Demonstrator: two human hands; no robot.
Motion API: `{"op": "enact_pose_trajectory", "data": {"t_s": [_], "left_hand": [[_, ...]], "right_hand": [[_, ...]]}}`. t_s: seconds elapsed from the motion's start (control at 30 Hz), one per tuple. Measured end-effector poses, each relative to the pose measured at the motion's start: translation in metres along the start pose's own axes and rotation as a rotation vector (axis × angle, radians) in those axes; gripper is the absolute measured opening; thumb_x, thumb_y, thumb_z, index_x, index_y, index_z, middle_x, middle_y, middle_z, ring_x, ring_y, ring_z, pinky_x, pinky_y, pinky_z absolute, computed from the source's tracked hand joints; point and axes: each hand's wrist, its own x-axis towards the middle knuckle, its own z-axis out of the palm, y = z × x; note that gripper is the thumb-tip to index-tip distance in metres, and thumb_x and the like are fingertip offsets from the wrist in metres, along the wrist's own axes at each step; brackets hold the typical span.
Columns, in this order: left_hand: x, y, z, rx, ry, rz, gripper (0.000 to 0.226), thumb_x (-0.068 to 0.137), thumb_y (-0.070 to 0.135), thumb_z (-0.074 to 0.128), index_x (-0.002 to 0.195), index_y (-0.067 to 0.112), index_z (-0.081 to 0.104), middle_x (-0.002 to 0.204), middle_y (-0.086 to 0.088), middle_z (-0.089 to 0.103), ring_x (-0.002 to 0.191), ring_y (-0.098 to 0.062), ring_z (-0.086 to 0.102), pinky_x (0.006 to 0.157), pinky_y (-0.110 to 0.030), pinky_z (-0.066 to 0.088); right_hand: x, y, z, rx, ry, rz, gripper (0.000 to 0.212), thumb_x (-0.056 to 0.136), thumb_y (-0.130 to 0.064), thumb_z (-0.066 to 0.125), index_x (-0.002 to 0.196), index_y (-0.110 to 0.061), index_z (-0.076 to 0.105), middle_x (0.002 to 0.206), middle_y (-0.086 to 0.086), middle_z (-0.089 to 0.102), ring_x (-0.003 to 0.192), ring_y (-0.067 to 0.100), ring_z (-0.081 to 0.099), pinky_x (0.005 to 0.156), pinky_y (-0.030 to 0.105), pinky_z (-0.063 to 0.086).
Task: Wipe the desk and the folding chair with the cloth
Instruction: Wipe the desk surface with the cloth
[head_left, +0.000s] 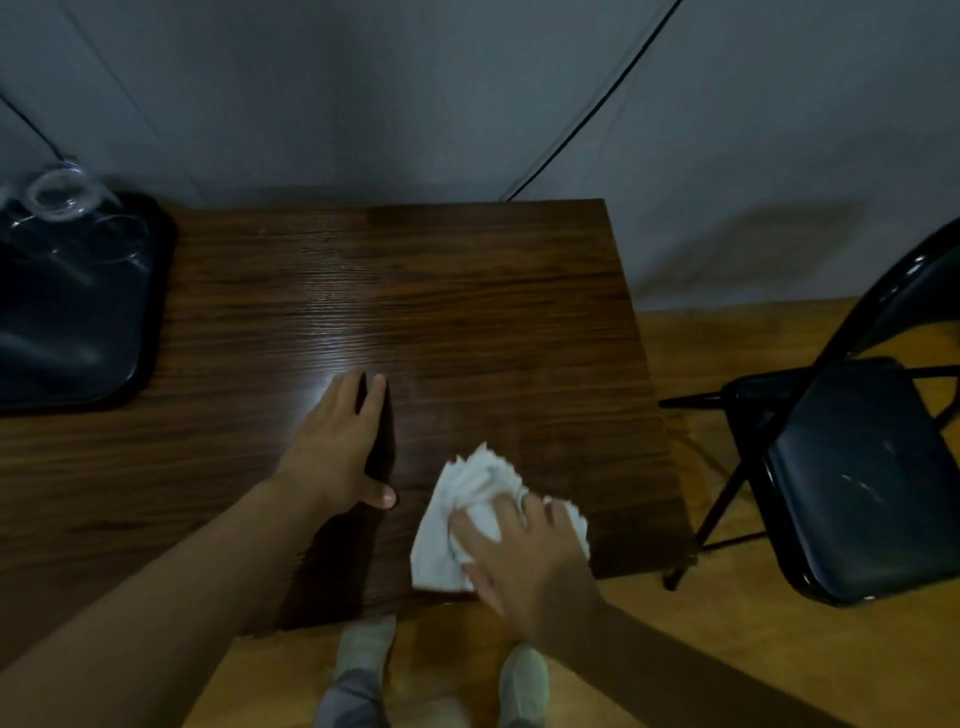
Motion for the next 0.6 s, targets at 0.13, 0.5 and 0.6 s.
{"op": "enact_pose_trajectory", "data": {"t_s": [0.13, 0.5, 0.6], "left_hand": [[0.003, -0.003, 0.003, -0.011, -0.042, -0.003, 0.148, 0.057, 0.056, 0.088, 0.156, 0.016, -0.015, 0.163, -0.01, -0.022, 0.15, -0.027, -0.018, 0.124, -0.042, 0.01], [0.007, -0.007, 0.006, -0.068, -0.056, -0.01, 0.147, 0.057, 0.052, 0.089, 0.156, 0.02, -0.016, 0.161, -0.006, -0.029, 0.148, -0.022, -0.024, 0.124, -0.039, 0.009], [0.008, -0.01, 0.009, -0.074, -0.053, -0.014, 0.149, 0.056, 0.053, 0.09, 0.155, 0.023, -0.017, 0.16, -0.003, -0.031, 0.147, -0.02, -0.026, 0.124, -0.041, 0.011]], "right_hand": [[-0.018, 0.022, -0.005, 0.03, 0.001, 0.032, 0.052, 0.089, -0.053, 0.048, 0.139, -0.038, 0.054, 0.112, 0.009, 0.066, 0.093, 0.032, 0.061, 0.076, 0.047, 0.053], [0.172, 0.17, -0.049, 0.05, -0.052, 0.31, 0.057, 0.109, -0.048, 0.033, 0.162, -0.044, 0.013, 0.173, 0.015, 0.008, 0.152, 0.051, 0.015, 0.12, 0.063, 0.02], [0.211, 0.196, -0.058, 0.095, -0.096, 0.343, 0.057, 0.109, -0.048, 0.026, 0.163, -0.044, 0.007, 0.174, 0.015, -0.003, 0.154, 0.051, 0.004, 0.122, 0.065, 0.012]]}}
